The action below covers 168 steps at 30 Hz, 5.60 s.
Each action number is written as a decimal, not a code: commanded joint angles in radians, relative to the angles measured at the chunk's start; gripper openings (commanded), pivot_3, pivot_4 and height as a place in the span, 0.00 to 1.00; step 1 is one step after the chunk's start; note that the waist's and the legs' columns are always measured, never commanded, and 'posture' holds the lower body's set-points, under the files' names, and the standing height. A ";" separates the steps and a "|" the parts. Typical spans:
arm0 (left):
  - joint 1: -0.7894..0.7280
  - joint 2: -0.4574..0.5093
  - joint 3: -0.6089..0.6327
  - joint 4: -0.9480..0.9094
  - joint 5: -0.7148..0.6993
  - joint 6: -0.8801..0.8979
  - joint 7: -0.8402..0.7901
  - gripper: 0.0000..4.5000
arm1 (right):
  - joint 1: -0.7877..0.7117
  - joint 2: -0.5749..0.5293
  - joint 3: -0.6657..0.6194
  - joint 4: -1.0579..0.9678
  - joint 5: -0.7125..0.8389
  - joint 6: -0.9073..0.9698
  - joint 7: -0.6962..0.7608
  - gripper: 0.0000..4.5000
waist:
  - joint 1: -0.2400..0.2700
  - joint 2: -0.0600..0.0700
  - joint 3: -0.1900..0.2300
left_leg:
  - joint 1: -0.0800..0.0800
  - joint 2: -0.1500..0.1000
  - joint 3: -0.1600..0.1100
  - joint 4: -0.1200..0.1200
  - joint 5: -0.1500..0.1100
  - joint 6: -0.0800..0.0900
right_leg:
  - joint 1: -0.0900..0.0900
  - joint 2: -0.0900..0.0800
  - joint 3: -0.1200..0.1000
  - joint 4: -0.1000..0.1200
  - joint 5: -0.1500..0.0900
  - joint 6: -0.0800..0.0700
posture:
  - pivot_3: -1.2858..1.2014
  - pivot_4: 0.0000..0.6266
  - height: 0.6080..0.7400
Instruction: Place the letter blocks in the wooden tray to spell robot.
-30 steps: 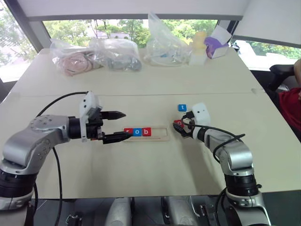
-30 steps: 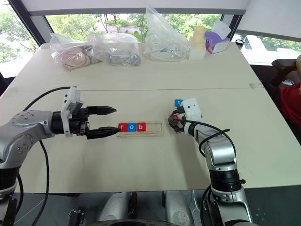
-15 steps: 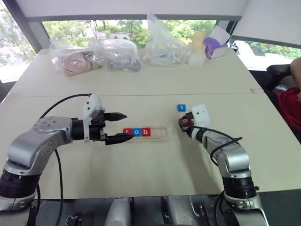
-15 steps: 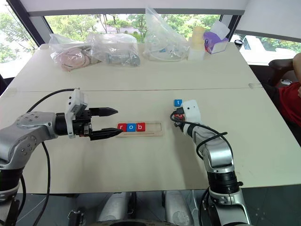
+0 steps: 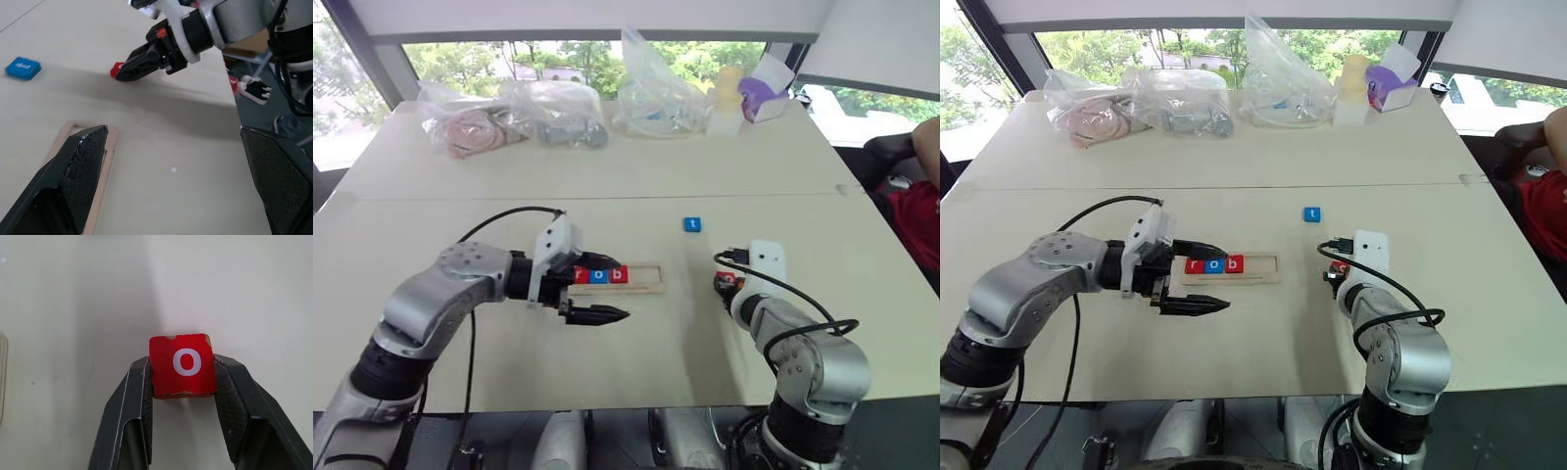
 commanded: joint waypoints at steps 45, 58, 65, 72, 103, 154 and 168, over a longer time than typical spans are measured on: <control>0.170 0.113 0.139 -0.127 -0.070 0.069 0.025 1.00 | -0.137 -0.871 0.262 1.210 0.094 -1.622 1.421 0.94 | 0.008 0.001 0.002 | 0.006 0.000 0.001 0.003 -0.002 0.004 | 0.011 -0.001 0.000 -0.007 0.000 0.002 | 0.52 0.24 0.96; 0.138 0.183 0.159 0.002 0.000 0.004 -0.034 1.00 | -0.154 -0.853 0.285 0.976 0.122 -1.434 1.391 0.39 | 0.001 0.001 0.002 | 0.017 0.001 0.002 0.000 -0.002 0.003 | 0.020 -0.001 0.001 -0.007 -0.002 -0.002 | 0.52 0.24 0.96; 0.162 0.260 0.179 0.049 0.043 -0.042 -0.083 1.00 | -0.271 -0.768 0.330 0.774 0.191 -1.174 1.350 0.39 | 0.000 0.002 0.002 | 0.015 0.001 0.003 -0.002 -0.002 0.003 | 0.017 -0.001 0.001 -0.007 0.000 0.001 | 0.52 0.24 0.96; 0.176 0.272 0.202 0.053 0.046 -0.048 -0.079 1.00 | -0.403 -0.689 0.443 0.843 0.103 -1.194 1.316 0.39 | 0.009 0.002 0.003 | 0.013 0.000 0.002 -0.002 -0.002 0.003 | 0.016 -0.003 0.000 -0.008 -0.002 -0.002 | 0.52 0.24 0.96; 0.254 0.229 0.240 -0.049 -0.001 0.001 0.028 1.00 | -0.539 -0.517 0.573 1.147 -0.049 -1.376 1.341 0.39 | 0.001 0.002 0.003 | 0.001 0.000 0.002 0.001 -0.002 0.003 | 0.002 -0.002 0.000 -0.001 0.000 0.001 | 0.52 0.24 0.96; -0.061 -0.062 0.163 0.257 0.208 -0.259 0.161 1.00 | -0.350 -0.227 0.120 0.850 -0.015 -0.714 0.264 0.99 | 0.000 0.003 0.002 | 0.000 -0.001 0.001 0.000 -0.001 0.001 | 0.000 -0.001 0.000 0.000 0.000 0.001 | 0.52 0.24 0.96; -0.003 -0.069 0.171 0.205 0.205 -0.238 0.185 1.00 | -0.364 -0.211 0.141 0.930 -0.025 -0.780 0.185 0.26 | 0.000 0.001 0.001 | 0.002 0.000 0.001 0.001 -0.001 0.001 | 0.003 -0.001 0.000 0.001 0.000 0.001 | 0.52 0.24 0.96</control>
